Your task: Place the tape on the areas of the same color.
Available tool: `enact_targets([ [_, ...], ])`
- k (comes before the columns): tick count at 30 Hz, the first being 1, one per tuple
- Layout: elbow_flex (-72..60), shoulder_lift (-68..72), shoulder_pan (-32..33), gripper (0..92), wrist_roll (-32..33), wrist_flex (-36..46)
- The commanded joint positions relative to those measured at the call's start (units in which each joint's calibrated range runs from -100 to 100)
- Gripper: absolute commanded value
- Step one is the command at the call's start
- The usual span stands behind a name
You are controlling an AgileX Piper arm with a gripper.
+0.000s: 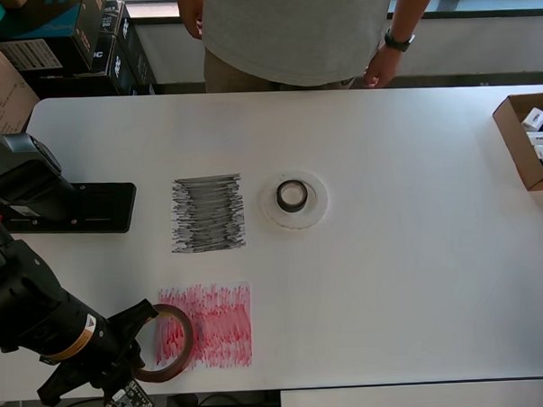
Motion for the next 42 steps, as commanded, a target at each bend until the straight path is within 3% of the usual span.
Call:
enact_targets([
  [1, -0.9, 2.4, 3.2, 0.0, 1.2, -0.4],
  [42, -5.0, 14.6, 7.5, 0.0, 2.9, -3.0],
])
